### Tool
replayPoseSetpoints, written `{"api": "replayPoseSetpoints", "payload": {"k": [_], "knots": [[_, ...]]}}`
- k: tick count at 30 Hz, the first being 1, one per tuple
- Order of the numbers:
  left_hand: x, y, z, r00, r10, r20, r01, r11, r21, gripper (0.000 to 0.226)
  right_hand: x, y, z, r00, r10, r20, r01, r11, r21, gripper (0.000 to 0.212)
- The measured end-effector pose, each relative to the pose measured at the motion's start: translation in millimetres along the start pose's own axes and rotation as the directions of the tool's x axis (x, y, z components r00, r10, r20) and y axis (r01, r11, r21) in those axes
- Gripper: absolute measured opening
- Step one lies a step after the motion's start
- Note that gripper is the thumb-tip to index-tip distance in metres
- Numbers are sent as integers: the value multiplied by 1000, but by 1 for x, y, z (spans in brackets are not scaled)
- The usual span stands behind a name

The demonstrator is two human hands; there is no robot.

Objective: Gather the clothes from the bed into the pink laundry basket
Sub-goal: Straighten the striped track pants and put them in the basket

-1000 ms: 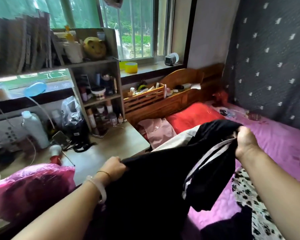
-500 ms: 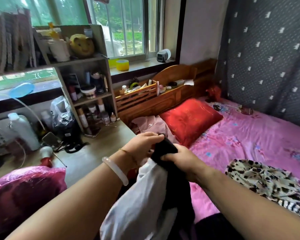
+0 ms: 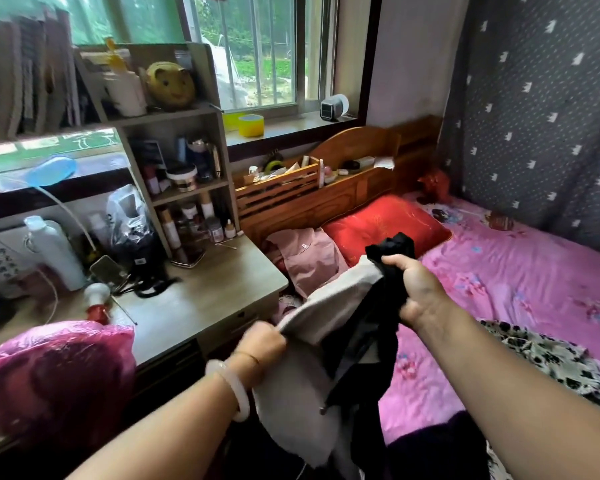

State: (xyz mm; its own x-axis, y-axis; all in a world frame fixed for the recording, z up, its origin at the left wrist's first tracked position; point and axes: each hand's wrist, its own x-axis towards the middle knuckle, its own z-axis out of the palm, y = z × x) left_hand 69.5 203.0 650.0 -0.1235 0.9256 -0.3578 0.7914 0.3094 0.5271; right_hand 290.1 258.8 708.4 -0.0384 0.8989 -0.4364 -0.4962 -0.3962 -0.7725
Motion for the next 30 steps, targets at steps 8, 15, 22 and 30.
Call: {"api": "replayPoseSetpoints", "payload": {"k": [8, 15, 22, 30], "knots": [[-8, 67, -77, 976, -73, -205, -115, 629, -769, 23, -1, 12, -46, 960, -281, 8, 75, 231, -970, 93], [-12, 119, -69, 987, 93, -128, -156, 437, -886, 22, -27, 60, -1, 781, -140, 608, 578, 529, -621, 83], [-11, 111, -67, 950, 278, 142, 81, 220, -972, 17, -2, 66, 7, 801, -531, 276, 562, 510, -651, 21], [-10, 38, -58, 961, 227, 158, 47, 429, -902, 19, -3, 0, 42, 995, -45, 86, 34, 992, 122, 32]]}}
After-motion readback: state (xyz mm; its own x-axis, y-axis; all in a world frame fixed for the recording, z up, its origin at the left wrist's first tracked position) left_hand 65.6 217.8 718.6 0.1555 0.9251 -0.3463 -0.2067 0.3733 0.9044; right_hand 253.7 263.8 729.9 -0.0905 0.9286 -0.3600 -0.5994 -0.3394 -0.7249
